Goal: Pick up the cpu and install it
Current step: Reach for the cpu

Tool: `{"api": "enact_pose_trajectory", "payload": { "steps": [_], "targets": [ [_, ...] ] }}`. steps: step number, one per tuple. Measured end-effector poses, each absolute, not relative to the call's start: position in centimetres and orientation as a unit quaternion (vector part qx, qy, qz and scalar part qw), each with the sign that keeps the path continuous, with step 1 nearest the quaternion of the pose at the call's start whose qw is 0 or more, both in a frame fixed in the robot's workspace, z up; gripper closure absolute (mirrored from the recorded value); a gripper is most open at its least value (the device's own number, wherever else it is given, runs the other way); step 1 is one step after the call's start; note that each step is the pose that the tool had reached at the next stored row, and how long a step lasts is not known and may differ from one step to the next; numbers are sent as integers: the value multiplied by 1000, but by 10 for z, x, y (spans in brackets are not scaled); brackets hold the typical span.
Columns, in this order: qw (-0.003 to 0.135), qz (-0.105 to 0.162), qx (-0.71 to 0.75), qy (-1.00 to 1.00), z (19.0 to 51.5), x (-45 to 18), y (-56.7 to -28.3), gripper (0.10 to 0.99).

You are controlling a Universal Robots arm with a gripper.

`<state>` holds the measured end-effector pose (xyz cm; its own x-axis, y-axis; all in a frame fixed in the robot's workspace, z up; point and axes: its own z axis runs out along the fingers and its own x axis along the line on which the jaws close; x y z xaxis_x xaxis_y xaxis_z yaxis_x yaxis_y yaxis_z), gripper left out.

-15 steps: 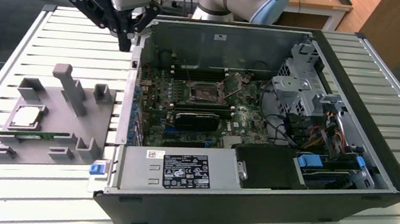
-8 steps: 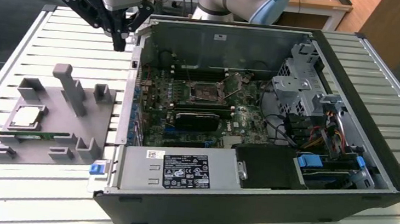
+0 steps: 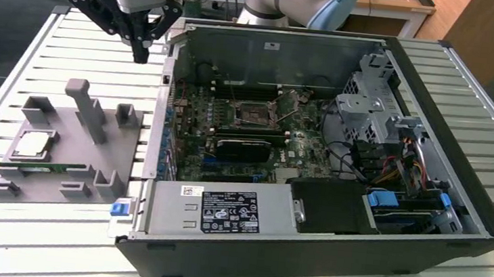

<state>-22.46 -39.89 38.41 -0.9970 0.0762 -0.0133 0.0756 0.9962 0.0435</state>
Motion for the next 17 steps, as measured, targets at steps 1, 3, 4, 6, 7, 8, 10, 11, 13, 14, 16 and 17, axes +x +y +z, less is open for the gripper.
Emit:
{"api": "enact_pose_trajectory", "payload": {
  "steps": [1, 3, 4, 6, 7, 8, 10, 11, 13, 14, 16, 17],
  "targets": [
    [7, 21, 38, 999, 384, -226, -399, 980],
    [7, 21, 38, 999, 384, -228, -399, 980],
    [7, 22, 38, 999, 384, -229, -399, 980],
    [7, 21, 38, 999, 384, -231, -399, 980],
    [7, 21, 38, 999, 384, -232, -399, 980],
    [7, 21, 38, 999, 383, -234, -399, 980],
    [7, 21, 38, 999, 383, -236, -399, 980],
    [7, 21, 38, 999, 383, -237, -399, 980],
    [7, 21, 38, 999, 383, -239, -399, 980],
    [7, 21, 38, 999, 383, -240, -399, 980],
    [6, 21, 38, 999, 383, -242, -399, 980],
    [6, 21, 38, 999, 383, -243, -399, 980]
  ]
}}
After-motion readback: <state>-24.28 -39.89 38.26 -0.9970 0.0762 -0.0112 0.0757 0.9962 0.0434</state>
